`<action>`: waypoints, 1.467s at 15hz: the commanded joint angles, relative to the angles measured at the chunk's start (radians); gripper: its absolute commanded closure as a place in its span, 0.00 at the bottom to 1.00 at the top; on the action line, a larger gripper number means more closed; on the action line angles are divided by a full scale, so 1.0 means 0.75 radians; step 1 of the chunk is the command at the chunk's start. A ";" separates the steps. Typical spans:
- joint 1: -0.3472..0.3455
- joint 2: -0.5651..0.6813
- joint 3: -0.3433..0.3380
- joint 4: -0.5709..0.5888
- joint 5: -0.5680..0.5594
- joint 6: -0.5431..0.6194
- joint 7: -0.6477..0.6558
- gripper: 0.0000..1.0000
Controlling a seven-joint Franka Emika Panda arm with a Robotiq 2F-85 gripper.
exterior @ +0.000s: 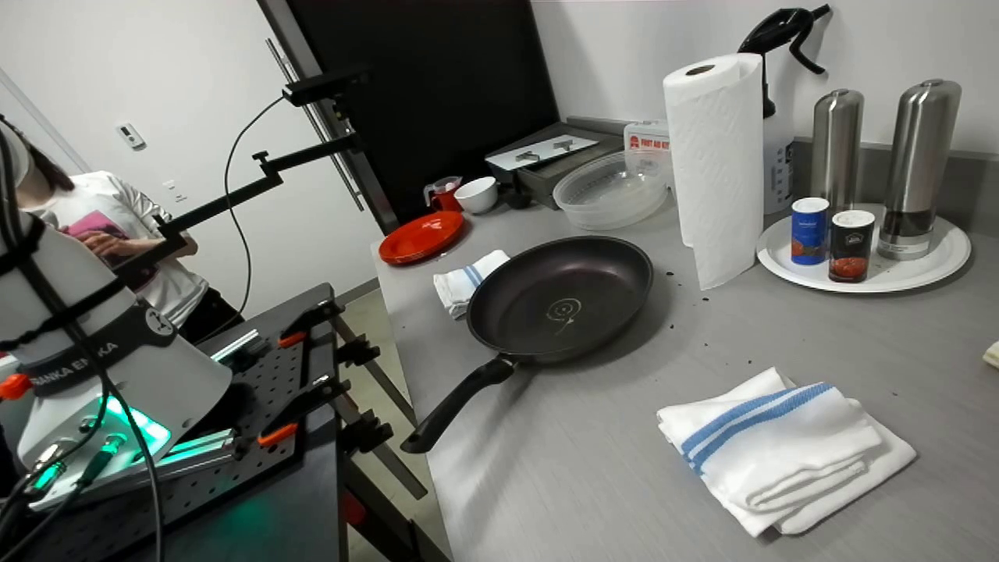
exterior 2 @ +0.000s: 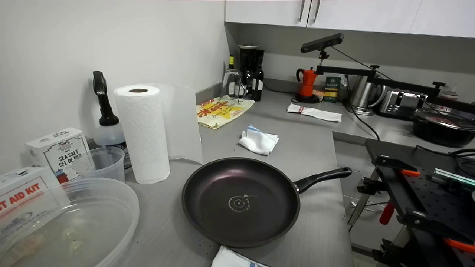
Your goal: Wipe the pan with the white towel
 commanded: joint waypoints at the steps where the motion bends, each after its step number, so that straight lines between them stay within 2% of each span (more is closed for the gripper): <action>1: -0.008 0.001 0.007 0.003 0.002 -0.003 -0.002 0.00; 22: -0.007 0.001 0.007 0.002 -0.009 0.001 -0.030 0.00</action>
